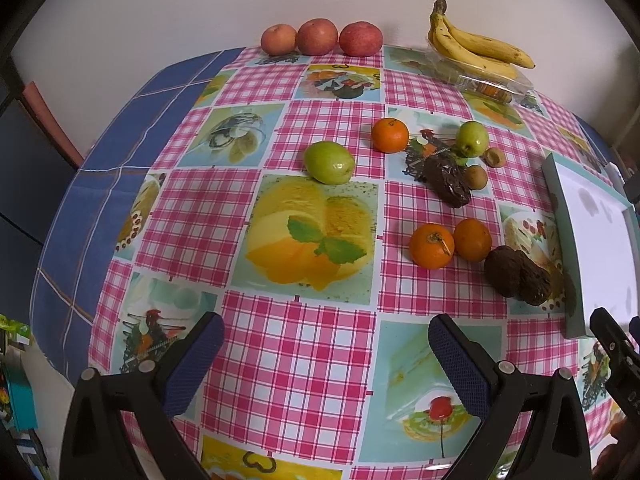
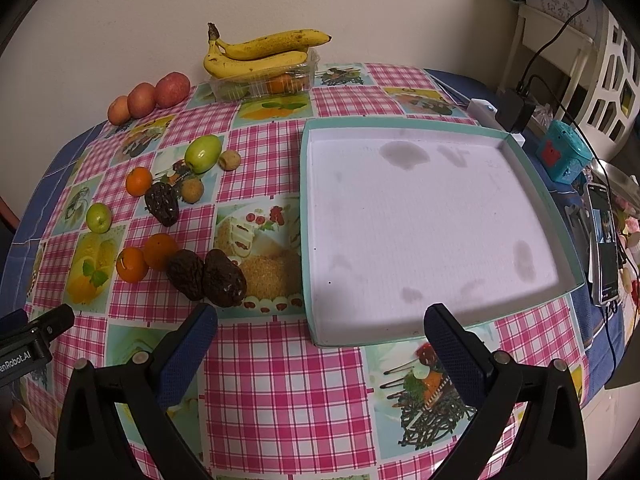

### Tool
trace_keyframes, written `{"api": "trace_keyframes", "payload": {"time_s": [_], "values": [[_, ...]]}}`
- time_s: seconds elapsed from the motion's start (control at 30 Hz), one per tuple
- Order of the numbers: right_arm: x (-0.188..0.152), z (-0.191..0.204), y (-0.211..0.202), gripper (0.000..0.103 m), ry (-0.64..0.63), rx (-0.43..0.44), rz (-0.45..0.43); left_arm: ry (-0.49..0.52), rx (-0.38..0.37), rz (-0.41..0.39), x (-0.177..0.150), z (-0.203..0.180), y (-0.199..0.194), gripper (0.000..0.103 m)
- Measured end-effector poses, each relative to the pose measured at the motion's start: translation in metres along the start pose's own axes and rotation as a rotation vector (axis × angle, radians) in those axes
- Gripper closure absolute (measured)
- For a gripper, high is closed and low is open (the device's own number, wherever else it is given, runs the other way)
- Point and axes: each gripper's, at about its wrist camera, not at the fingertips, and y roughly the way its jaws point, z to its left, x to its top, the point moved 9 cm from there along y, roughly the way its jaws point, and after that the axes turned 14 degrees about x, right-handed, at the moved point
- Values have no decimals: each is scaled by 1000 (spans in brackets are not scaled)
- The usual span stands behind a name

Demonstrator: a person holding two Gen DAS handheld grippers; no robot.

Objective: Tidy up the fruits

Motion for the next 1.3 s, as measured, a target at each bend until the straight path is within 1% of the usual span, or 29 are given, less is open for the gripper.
{"api": "trace_keyframes", "payload": {"time_s": [1.3], "values": [[-2,2,3,0,-5,4,18,-2,-2,4,0,1,0,0]]}}
